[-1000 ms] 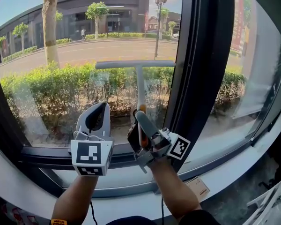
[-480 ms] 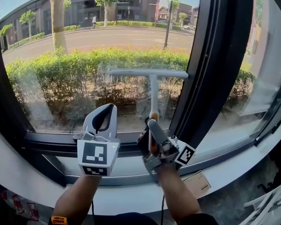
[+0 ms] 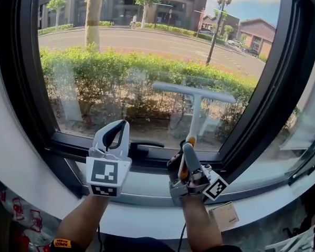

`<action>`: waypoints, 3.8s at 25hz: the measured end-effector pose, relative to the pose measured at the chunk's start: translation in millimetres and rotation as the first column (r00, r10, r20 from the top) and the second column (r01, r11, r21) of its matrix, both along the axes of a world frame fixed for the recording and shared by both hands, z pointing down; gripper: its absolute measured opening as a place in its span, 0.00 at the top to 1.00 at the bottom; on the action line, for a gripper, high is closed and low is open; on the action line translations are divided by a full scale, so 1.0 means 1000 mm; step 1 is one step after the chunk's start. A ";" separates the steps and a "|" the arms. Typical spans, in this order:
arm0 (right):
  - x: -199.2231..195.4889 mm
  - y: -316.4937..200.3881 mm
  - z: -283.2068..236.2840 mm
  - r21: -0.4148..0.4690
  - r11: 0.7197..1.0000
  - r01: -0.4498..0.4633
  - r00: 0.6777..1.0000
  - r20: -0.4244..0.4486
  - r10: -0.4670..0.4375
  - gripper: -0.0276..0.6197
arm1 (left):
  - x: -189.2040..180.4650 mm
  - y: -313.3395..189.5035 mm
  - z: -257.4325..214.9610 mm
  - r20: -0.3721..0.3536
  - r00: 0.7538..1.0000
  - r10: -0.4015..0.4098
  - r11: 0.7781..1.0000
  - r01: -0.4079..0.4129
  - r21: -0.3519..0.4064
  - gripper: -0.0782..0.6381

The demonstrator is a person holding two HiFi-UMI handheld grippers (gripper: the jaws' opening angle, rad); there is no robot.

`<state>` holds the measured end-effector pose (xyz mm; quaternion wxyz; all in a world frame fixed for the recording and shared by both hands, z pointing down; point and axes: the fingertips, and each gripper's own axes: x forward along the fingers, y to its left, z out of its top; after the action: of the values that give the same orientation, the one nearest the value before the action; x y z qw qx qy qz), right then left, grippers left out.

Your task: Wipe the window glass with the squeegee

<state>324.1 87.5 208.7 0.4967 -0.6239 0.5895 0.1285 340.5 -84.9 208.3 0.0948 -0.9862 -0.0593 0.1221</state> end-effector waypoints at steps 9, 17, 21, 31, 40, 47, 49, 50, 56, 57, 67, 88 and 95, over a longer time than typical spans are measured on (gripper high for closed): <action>-0.046 -0.199 -0.019 -0.098 0.989 0.113 0.992 -0.037 -0.117 0.89 | -0.061 -0.181 -0.006 -0.039 0.978 -0.205 0.979 0.205 -0.011 0.87; -0.060 -0.325 -0.037 -0.105 0.988 0.112 0.994 0.004 -0.112 0.89 | -0.103 -0.268 -0.045 -0.115 0.960 -0.256 0.966 0.259 0.013 0.87; -0.056 -0.355 -0.032 -0.091 0.990 0.107 0.994 0.045 -0.103 0.89 | -0.111 -0.283 -0.046 -0.124 0.964 -0.235 0.971 0.238 0.014 0.87; -0.056 -0.379 0.014 -0.113 0.990 0.085 0.989 0.128 -0.070 0.89 | -0.104 -0.304 0.001 -0.049 0.976 -0.212 0.977 0.212 -0.008 0.87; -0.066 -0.374 0.111 -0.164 0.982 0.094 0.961 0.272 -0.046 0.89 | -0.092 -0.301 0.109 0.143 0.968 -0.207 0.976 0.214 -0.037 0.87; -0.069 -0.365 0.178 -0.202 0.973 0.108 0.925 0.380 -0.023 0.89 | -0.088 -0.297 0.150 0.228 0.951 -0.209 0.975 0.220 -0.022 0.87; -0.069 -0.365 0.189 -0.209 0.972 0.111 0.919 0.393 -0.020 0.89 | -0.087 -0.297 0.156 0.240 0.948 -0.210 0.975 0.221 -0.019 0.87; -0.070 -0.365 0.192 -0.210 0.971 0.111 0.918 0.396 -0.019 0.89 | -0.087 -0.297 0.159 0.246 0.946 -0.211 0.975 0.222 -0.017 0.87; -0.069 -0.364 0.204 -0.212 0.971 0.115 0.913 0.408 -0.019 0.89 | -0.084 -0.295 0.174 0.277 0.939 -0.205 0.976 0.218 -0.015 0.87; -0.069 -0.364 0.205 -0.212 0.970 0.115 0.912 0.409 -0.019 0.89 | -0.083 -0.295 0.176 0.281 0.938 -0.204 0.976 0.216 -0.015 0.87; -0.077 -0.343 0.138 -0.199 0.976 0.088 0.965 0.261 -0.033 0.90 | -0.071 -0.270 0.117 0.166 0.976 -0.144 0.988 0.151 -0.030 0.87; -0.019 -0.260 -0.038 -0.056 0.997 0.055 0.998 -0.001 -0.055 0.89 | -0.047 -0.196 -0.079 -0.190 0.980 -0.059 0.998 0.061 0.009 0.87; -0.030 -0.266 0.017 -0.088 0.991 0.102 0.994 0.058 -0.097 0.89 | -0.038 -0.203 -0.026 -0.094 0.993 -0.075 0.997 0.074 -0.009 0.87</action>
<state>293.9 -178.4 225.9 0.4893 -0.6189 0.6115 0.0599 302.6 -287.8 182.4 0.0991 -0.9811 -0.0176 0.1652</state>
